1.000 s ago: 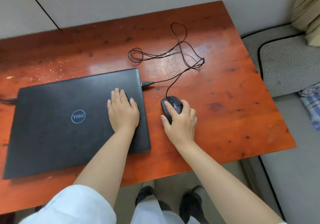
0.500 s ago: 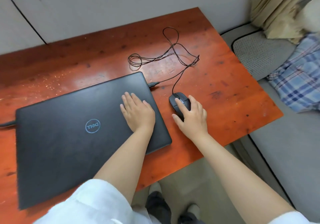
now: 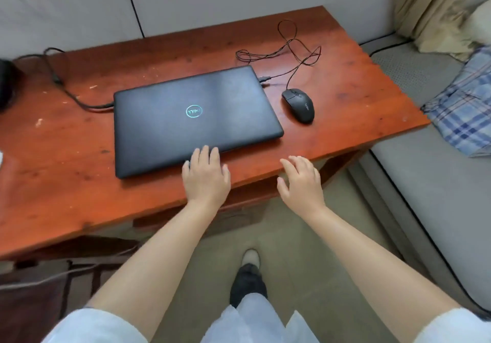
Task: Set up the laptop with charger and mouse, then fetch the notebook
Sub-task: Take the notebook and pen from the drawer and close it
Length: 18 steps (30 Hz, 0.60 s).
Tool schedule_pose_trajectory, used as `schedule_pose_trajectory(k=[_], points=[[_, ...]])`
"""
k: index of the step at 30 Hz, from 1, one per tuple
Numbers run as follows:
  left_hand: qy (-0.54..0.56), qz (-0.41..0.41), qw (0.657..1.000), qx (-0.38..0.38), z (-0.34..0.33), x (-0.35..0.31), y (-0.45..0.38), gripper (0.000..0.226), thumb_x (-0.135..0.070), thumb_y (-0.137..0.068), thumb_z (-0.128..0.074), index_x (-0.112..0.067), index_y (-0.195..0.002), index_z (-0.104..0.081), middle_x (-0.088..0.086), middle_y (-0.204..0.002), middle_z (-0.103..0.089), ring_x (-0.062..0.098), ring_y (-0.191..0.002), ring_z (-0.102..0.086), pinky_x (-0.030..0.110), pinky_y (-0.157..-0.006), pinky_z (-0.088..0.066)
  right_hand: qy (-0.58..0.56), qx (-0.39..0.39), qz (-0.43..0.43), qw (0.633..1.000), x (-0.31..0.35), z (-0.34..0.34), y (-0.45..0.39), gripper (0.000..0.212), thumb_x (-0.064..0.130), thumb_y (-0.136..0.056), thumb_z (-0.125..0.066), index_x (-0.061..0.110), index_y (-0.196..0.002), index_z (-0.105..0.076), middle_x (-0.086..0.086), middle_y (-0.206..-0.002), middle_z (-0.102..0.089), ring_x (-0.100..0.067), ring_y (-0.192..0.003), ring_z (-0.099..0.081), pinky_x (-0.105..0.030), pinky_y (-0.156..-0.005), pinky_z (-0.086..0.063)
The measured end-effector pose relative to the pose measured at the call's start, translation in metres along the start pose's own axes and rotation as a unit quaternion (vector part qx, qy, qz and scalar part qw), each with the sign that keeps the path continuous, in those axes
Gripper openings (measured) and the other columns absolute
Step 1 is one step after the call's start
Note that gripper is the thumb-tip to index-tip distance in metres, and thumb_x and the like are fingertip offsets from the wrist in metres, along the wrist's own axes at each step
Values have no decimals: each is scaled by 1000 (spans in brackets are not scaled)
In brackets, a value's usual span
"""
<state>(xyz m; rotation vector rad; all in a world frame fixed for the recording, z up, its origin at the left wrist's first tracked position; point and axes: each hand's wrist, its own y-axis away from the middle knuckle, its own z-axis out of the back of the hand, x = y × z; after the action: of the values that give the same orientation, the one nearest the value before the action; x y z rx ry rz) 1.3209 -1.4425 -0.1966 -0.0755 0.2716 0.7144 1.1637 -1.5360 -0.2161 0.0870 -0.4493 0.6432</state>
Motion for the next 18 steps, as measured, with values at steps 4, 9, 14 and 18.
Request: schedule_pose_trajectory(k=[4,9,14,18], points=[[20,34,999,36,-17,33,94,46,-23,-92,-45,-9,-136,-40,10,-146,-41,23,-137,-33,39,-112,-27,-2,61,-15,998,-3,-27,69,38,12,-87,-56,2,-124,-53,-19,-132,-52,-31,-128,-40,-45,-104,-32],[88,215,968,98,-48,85,140,45,-22,-93,-44,-7,-135,-38,11,-142,-44,28,-131,-38,40,-104,-36,-15,113,-78,990,-16,-65,101,36,14,-89,-54,2,-123,-52,-17,-129,-55,-31,-125,-41,-41,-101,-35],[78,292,947,110,-95,145,136,44,-25,-92,-48,-1,-128,-43,20,-128,-53,36,-119,-48,43,-95,-44,-49,127,-142,980,-35,-113,86,39,14,-91,-51,-3,-126,-47,-21,-132,-53,-35,-125,-42,-40,-104,-34],[119,312,938,89,-147,185,115,53,-26,-92,-50,0,-135,-34,27,-132,-48,40,-120,-47,44,-95,-44,-122,126,-170,970,-46,-163,63,46,12,-91,-51,-2,-133,-40,-22,-140,-45,-34,-130,-39,-37,-107,-32]])
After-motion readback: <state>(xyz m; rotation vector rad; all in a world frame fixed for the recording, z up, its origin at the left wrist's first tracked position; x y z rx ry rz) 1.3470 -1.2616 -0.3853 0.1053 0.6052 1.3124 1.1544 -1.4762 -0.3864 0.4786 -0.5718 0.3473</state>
